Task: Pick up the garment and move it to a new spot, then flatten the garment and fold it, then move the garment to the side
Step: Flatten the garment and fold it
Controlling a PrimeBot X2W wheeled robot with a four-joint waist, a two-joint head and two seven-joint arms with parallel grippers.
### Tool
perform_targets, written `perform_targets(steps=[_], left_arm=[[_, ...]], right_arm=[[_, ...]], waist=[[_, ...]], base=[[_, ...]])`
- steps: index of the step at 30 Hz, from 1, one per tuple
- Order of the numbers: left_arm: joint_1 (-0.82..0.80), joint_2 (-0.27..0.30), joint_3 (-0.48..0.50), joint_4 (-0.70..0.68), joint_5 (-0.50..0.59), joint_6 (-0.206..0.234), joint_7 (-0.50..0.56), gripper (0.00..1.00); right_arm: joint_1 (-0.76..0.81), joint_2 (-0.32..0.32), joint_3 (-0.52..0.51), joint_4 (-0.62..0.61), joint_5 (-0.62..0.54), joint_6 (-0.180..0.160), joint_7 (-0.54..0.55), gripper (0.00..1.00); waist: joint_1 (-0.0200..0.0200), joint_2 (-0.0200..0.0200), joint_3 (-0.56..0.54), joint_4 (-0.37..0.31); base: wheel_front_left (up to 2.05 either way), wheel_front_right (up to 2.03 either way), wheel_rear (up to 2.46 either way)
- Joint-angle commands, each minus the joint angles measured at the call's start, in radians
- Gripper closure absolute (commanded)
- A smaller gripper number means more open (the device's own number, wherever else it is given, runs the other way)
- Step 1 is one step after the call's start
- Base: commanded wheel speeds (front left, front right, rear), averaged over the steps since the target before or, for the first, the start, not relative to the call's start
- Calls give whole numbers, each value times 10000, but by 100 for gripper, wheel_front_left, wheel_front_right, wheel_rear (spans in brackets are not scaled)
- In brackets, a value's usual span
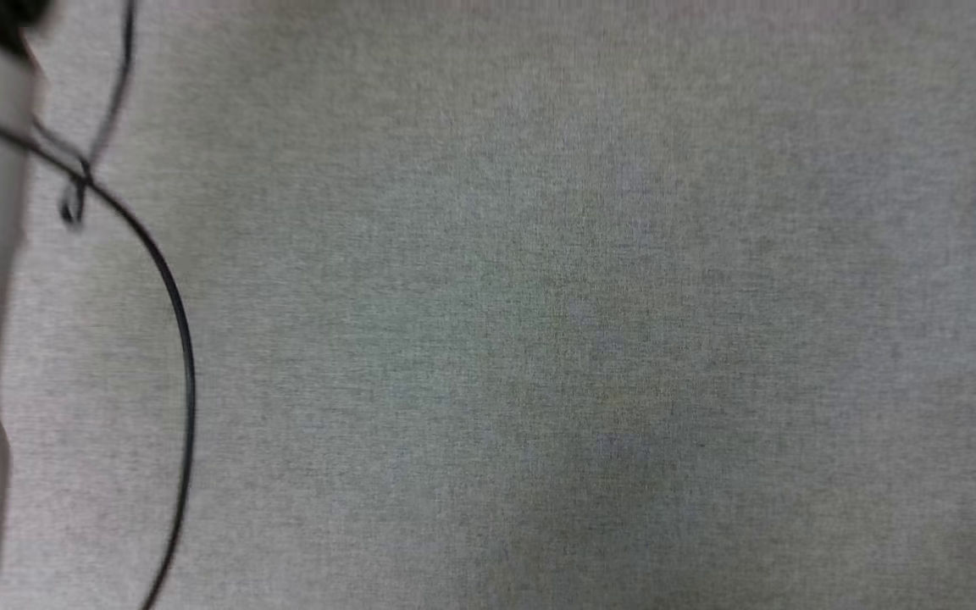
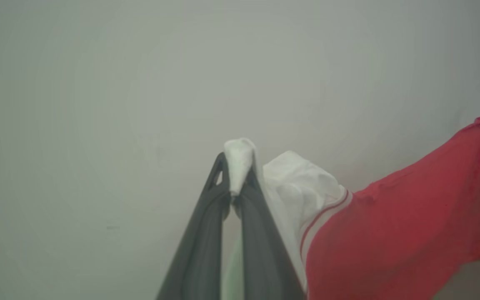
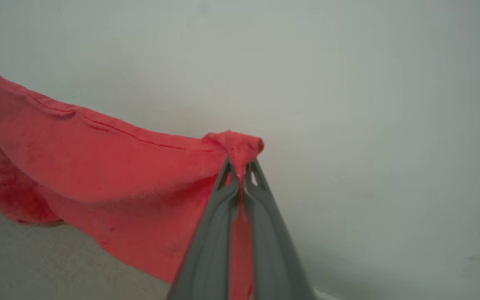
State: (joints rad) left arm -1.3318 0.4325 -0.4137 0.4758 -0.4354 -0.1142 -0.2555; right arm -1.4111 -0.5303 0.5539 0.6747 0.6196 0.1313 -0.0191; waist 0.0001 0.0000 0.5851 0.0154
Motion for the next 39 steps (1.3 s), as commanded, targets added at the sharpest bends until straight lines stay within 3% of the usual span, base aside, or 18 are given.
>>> perform_targets(steps=[1, 8, 19, 25, 39], left_arm=[[478, 49, -21, -231, -49, 66, -44, 100], [4192, 335, -75, -2264, -312, 964, 9, 100], [9700, 682, -248, -4197, -1409, 2065, 375, 100], [11796, 696, -464, -4521, -1976, 2338, 495, 100], [14940, 356, -803, -4594, -3120, 2734, 579, 100]], right_arm=[[419, -201, 107, -172, 136, -11, -91, 100], [3195, -905, 774, -1364, 833, -11, -43, 100], [7207, -1166, 943, -2308, 1089, -11, 349, 100], [9020, -1096, 830, -2426, 1129, -12, 351, 100], [12243, -976, 28, -2660, 1018, -12, 185, 100]], waist=[[-1, 0, -278, 65], [-1, 0, -1462, 75], [-1, 0, -3374, -104], [-1, 0, -4322, -144], [-1, 0, -5706, -133]], base=[[0, 0, 0], [0, 0, 0], [0, 0, 0], [0, 0, 0], [0, 0, 0]])
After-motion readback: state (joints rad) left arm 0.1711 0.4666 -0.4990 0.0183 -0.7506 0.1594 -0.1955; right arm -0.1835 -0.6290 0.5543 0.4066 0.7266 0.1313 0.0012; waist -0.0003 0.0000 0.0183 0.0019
